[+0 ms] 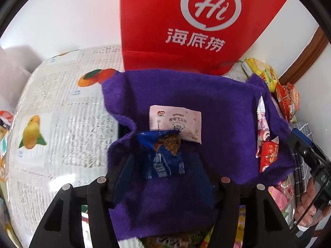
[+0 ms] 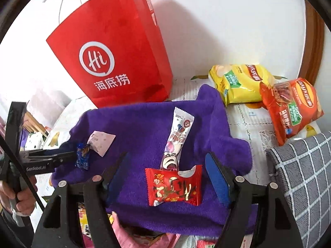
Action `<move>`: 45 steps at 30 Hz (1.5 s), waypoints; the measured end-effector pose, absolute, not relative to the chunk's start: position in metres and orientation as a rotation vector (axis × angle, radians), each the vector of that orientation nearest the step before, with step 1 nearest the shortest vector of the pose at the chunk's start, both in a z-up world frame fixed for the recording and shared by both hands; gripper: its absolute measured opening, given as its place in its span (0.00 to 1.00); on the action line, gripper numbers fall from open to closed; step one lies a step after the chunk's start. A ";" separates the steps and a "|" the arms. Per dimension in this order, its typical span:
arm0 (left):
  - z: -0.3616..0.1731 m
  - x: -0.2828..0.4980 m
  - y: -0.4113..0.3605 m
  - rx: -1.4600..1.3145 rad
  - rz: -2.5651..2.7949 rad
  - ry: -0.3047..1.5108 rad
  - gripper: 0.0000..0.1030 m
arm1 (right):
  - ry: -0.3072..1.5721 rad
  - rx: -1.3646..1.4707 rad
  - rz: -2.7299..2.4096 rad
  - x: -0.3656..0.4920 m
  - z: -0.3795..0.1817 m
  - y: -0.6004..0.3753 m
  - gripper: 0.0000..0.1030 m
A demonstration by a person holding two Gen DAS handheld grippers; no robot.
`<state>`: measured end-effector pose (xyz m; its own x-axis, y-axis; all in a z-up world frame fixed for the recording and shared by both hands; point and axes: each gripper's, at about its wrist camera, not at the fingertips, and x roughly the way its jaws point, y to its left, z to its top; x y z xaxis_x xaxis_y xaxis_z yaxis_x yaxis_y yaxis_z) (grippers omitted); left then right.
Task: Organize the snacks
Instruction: 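Open both tools to drop the red packet and blue packet onto the towel, then grasp the white strawberry packet with the right tool while the left moves to the pile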
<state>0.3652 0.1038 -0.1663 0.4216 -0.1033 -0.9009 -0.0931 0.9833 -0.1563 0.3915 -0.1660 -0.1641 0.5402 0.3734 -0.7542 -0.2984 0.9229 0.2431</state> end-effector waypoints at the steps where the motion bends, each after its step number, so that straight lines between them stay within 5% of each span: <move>1: -0.162 0.360 0.105 -0.199 -0.005 1.130 0.59 | 0.918 0.099 0.403 0.388 -0.160 -0.167 0.72; 13: -0.131 0.279 0.123 -0.210 0.034 1.067 0.60 | 0.896 0.059 0.263 0.310 -0.136 -0.204 0.71; 36: -0.140 0.226 0.109 -0.189 0.019 1.068 0.60 | 1.054 -0.024 0.170 0.297 -0.227 -0.225 0.75; 45: -0.143 0.206 0.116 -0.210 0.023 1.071 0.60 | 1.020 -0.095 0.172 0.275 -0.221 -0.214 0.59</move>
<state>0.2056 0.1160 -0.1430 0.4813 -0.0830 -0.8726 -0.1200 0.9799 -0.1594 0.2748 -0.2139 -0.2207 0.5112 0.0984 -0.8538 -0.1865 0.9824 0.0016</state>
